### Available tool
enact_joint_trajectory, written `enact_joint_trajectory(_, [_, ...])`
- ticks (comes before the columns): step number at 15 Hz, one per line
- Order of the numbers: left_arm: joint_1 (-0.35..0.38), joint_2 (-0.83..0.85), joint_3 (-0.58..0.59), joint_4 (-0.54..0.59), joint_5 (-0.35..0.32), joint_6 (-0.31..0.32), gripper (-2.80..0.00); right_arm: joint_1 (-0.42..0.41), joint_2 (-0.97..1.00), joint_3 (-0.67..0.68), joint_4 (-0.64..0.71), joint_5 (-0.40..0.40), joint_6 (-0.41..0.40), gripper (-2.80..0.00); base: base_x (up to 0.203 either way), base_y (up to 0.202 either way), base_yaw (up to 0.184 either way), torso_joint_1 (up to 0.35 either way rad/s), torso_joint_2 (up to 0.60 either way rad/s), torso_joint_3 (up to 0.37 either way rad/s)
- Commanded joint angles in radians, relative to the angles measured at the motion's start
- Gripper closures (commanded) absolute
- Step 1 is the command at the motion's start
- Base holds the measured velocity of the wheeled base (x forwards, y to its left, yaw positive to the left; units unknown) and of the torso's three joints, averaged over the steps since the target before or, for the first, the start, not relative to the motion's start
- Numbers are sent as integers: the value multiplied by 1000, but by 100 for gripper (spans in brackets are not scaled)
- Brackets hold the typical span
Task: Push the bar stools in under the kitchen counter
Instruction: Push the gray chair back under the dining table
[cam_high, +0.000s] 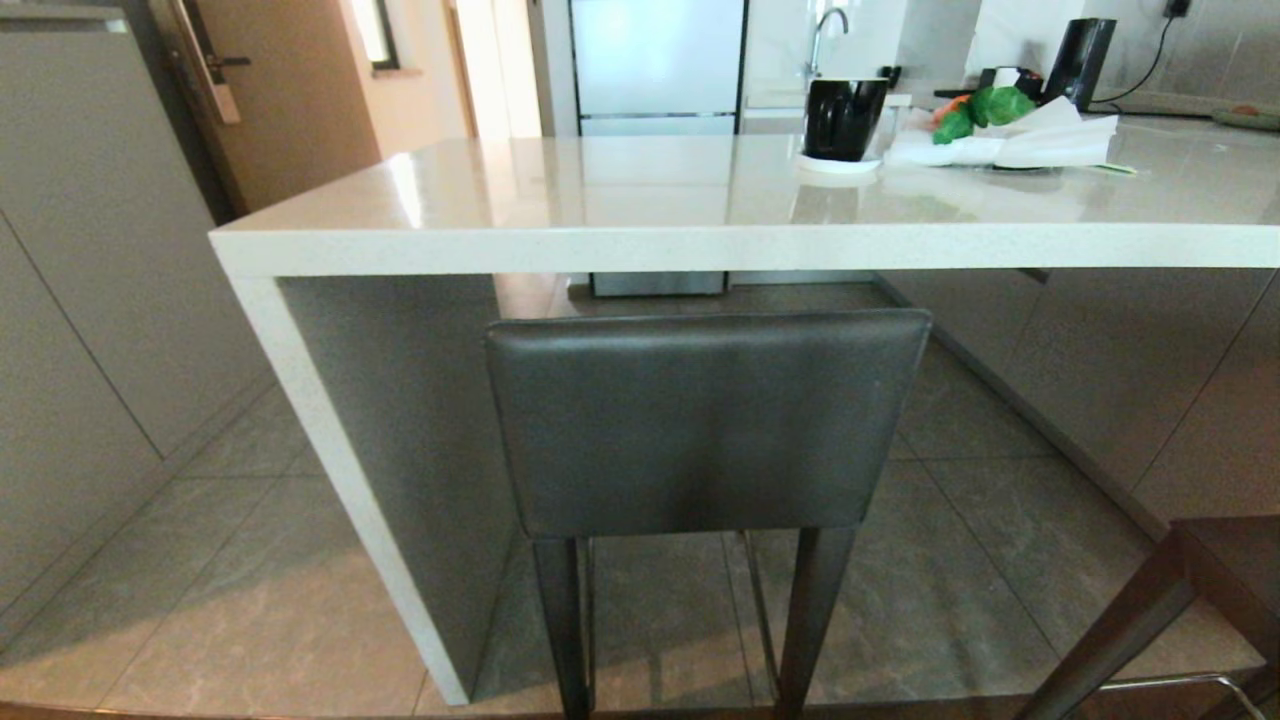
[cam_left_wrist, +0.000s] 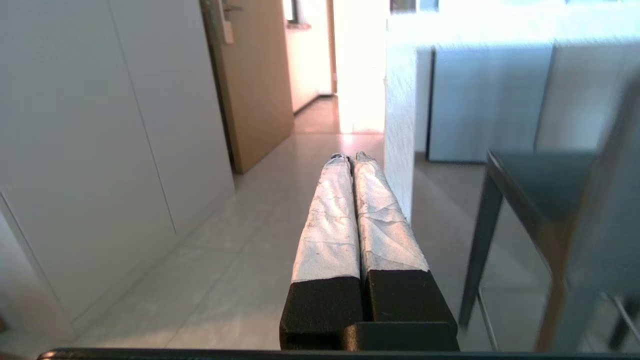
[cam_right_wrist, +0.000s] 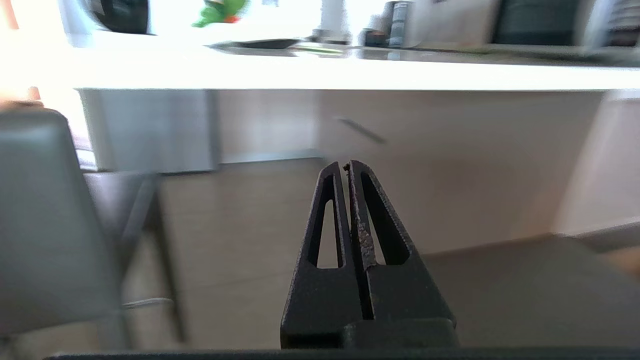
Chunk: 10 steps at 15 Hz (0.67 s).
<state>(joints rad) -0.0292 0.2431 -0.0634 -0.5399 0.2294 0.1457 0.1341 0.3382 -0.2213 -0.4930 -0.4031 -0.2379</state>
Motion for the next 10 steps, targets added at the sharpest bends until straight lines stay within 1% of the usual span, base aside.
enact_joint_trajectory(1, [17,-245,-29,244,-23,4,0,-35,-60,-39,39,-6,-29,0,0,0,0,0,0,0])
enact_joint_trajectory(2, [24,-254,-31,324,-41,10,0,-95,-62,-59,71,0,-33,0,0,0,0,0,0,0])
enact_joint_trajectory(3, [29,-245,-19,359,-55,14,0,-153,-71,-78,101,20,-35,0,0,0,0,0,0,0])
enact_joint_trajectory(4, [31,-245,-4,358,-59,14,0,-178,-87,-80,114,41,-36,0,0,0,0,0,0,0])
enact_joint_trajectory(6, [30,-245,52,358,-59,15,0,-155,-189,-32,140,63,-35,0,0,0,0,0,0,0])
enact_joint_trajectory(8, [28,-244,65,367,-59,-34,0,-145,-322,37,200,125,-22,0,0,0,0,0,0,0])
enact_joint_trajectory(9, [28,-244,65,371,-86,-49,0,-142,-348,87,213,169,24,0,0,0,0,0,0,0])
enact_joint_trajectory(10, [28,-244,65,382,-133,-55,0,-140,-346,154,227,234,56,0,0,0,0,0,0,0])
